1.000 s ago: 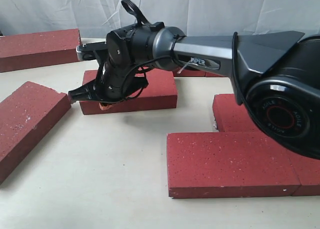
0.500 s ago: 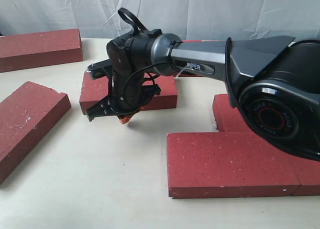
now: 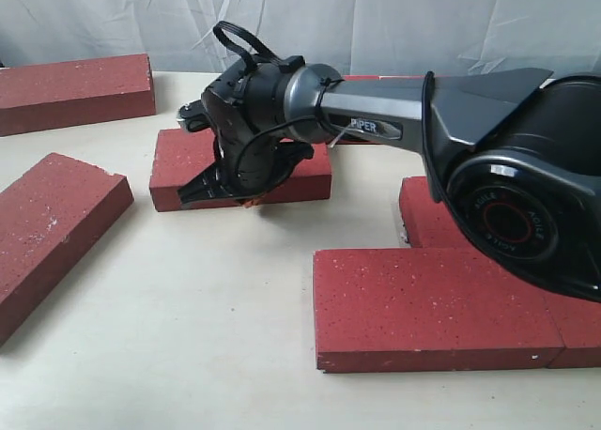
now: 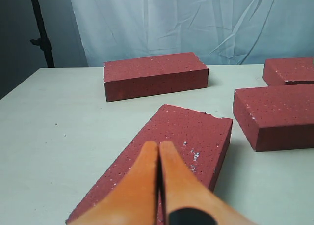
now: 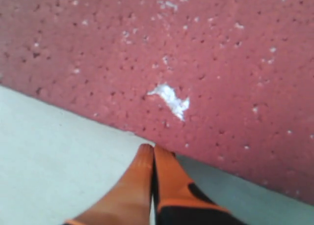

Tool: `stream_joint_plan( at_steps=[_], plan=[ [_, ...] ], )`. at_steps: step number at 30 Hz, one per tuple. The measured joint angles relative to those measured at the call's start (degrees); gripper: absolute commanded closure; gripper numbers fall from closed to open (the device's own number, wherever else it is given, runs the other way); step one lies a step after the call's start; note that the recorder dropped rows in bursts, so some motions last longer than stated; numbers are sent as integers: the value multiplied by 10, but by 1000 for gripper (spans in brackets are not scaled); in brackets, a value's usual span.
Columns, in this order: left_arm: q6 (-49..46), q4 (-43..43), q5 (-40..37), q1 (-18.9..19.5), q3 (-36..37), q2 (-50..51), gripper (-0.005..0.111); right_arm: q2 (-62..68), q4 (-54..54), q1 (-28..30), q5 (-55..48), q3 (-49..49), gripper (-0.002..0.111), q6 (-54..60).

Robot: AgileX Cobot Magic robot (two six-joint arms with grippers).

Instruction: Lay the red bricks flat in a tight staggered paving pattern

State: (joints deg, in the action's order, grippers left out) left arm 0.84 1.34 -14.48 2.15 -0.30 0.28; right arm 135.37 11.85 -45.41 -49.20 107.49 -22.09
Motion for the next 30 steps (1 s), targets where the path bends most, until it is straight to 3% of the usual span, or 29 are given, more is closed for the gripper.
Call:
stream_joint_plan(
  at_steps=[9,19,30],
  plan=[
    [0,0,0,0,0,0,107,-1,0,0,51,0,109,-54],
    [0,0,0,0,0,0,107,0,7,0,40,0,109,-61],
    [0,0,0,0,0,0,107,-45,-72,0,55,0,109,-37]
  ],
)
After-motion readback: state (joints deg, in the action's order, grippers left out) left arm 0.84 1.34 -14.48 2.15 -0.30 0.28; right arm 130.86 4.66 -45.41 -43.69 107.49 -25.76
